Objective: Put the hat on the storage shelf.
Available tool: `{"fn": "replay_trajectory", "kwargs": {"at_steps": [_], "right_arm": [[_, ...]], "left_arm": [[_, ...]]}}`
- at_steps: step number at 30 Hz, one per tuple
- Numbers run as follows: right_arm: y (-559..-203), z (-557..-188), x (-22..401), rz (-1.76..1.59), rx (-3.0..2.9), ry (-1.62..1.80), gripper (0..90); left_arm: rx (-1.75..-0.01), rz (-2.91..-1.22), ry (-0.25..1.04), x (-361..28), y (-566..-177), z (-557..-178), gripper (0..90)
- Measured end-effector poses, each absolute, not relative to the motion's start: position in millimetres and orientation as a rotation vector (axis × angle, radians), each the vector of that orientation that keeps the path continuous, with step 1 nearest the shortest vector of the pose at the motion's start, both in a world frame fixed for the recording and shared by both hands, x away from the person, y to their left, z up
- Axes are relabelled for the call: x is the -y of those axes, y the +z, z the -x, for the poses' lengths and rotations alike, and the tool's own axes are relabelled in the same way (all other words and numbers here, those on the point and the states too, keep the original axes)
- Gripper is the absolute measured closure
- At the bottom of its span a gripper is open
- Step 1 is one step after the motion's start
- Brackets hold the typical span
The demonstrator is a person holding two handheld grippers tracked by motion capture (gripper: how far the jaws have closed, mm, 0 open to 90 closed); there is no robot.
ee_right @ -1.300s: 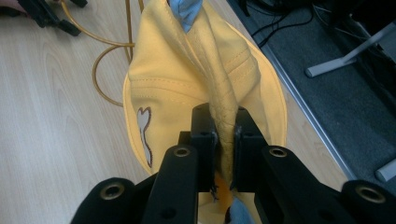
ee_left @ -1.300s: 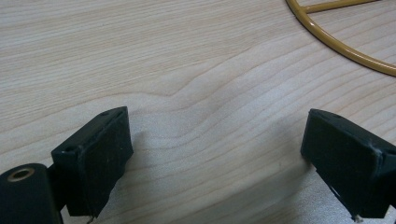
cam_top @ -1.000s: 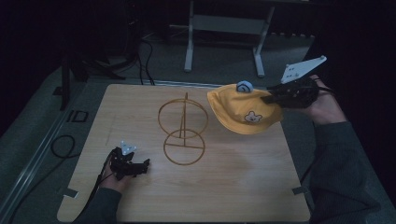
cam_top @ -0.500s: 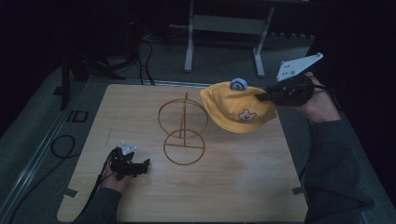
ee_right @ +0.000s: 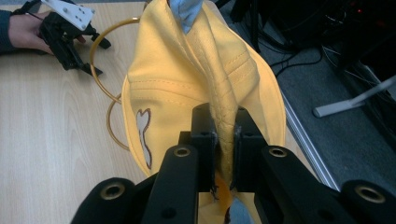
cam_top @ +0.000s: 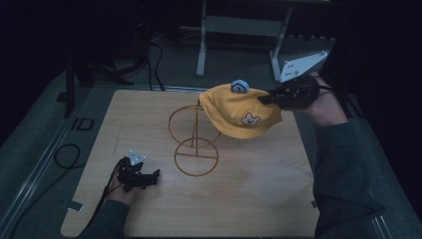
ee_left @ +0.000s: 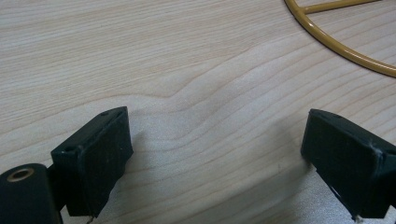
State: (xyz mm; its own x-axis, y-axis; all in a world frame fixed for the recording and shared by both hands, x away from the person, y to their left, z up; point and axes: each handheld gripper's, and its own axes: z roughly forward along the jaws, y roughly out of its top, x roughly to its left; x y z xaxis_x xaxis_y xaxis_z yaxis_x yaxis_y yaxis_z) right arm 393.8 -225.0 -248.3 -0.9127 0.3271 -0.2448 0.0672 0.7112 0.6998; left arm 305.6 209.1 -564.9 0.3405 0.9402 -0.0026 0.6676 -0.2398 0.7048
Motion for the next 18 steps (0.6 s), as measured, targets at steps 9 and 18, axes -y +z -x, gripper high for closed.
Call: {"fn": "replay_trajectory", "kwargs": {"at_steps": [9,18], "right_arm": [[-248,-396,206,-0.272,-2.576,1.044,82.1],[-245,-402,183,-0.24,-2.575,1.093,81.9]], "left_arm": [[-1.401,-1.998,0.573,-209,-565,-306,8.9],[-1.401,-1.998,0.573,-209,-565,-306,8.9]]}}
